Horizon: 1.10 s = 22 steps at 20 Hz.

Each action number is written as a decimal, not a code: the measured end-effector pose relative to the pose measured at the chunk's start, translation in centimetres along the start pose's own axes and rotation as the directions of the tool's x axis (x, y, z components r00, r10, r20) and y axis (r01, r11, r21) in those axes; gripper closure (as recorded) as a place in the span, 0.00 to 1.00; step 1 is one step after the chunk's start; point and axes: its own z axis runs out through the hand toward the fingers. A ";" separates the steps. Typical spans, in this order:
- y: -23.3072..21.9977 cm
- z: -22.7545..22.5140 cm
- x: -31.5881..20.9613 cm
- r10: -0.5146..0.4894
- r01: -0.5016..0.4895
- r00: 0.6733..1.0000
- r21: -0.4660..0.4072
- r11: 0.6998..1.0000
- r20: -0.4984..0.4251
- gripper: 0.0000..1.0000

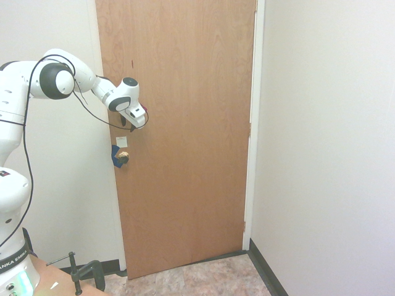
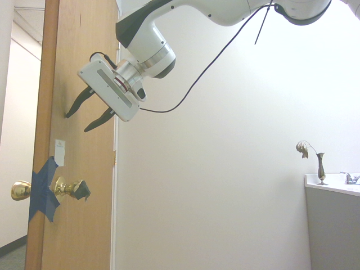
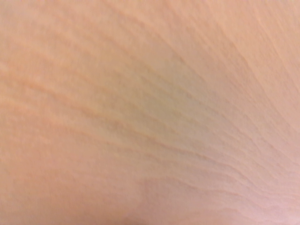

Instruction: Shut the door

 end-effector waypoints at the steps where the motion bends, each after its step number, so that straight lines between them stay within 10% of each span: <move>1: 0.0 0.0 0.2 -0.002 0.002 1.000 0.007 1.000 0.004 1.00; 8: -2.1 0.7 -1.2 -0.091 0.094 0.990 0.024 0.995 -0.105 1.00; 15: -2.2 -2.7 -0.6 -0.181 0.241 0.905 0.112 0.964 -0.386 1.00; 22: 1.4 -8.6 -1.5 -0.097 0.153 0.964 0.217 0.964 -0.249 1.00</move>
